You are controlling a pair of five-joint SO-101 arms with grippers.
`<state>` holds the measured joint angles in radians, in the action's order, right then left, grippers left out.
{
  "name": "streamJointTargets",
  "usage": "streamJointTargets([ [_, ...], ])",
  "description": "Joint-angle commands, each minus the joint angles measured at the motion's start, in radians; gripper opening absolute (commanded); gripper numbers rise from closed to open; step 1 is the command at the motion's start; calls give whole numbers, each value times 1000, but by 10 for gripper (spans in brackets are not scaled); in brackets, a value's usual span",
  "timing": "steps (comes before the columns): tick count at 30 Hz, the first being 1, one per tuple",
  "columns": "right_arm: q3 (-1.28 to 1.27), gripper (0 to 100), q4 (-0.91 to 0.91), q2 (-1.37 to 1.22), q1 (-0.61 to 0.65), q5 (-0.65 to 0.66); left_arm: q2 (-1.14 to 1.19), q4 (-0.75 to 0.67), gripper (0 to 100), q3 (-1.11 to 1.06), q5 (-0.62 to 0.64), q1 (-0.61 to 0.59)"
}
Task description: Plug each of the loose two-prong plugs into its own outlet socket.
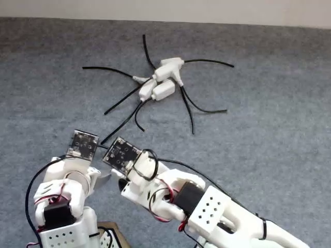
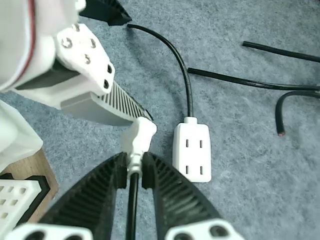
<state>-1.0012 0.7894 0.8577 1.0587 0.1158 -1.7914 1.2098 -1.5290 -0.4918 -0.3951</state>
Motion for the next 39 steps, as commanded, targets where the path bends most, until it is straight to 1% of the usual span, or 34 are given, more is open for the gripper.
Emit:
streamJointTargets([
  [1, 84, 6, 53, 33, -79, 28, 1, -98, 421, 47, 40, -107],
  [4, 185, 6, 156, -21, -111, 34, -7, -115, 421, 25, 44, -128],
  [7, 303, 6, 226, -127, -127, 40, -7, -120, 421, 18, 46, -177],
  [9, 374, 6, 266, -211, -124, 80, -7, -120, 421, 18, 44, -214],
  [12, 492, 6, 348, -366, -91, 173, -7, -114, 421, 13, 41, -252],
  [17, 719, 6, 530, -670, -59, 310, -7, -173, 421, -41, 38, -260],
  [22, 958, 6, 677, -860, -70, 333, -7, -201, 421, -81, 37, -263],
  [23, 1010, 6, 696, -881, -81, 310, -7, -203, 421, -94, 37, -263],
  [24, 1069, 6, 705, -901, -93, 259, -7, -204, 421, -108, 37, -263],
  [27, 1228, 6, 716, -960, -163, 25, -7, -209, 421, -145, 21, -265],
  [30, 1330, 6, 710, -1018, -214, -187, -7, -242, 421, -165, 20, -282],
  [33, 1360, 6, 708, -1069, -219, -313, -7, -264, 421, -165, 63, -357],
  [36, 1360, 6, 707, -1102, -216, -410, -7, -276, 421, -165, 68, -441],
  [39, 1349, 6, 722, -1119, -205, -493, -7, -276, 421, -165, 64, -489],
])
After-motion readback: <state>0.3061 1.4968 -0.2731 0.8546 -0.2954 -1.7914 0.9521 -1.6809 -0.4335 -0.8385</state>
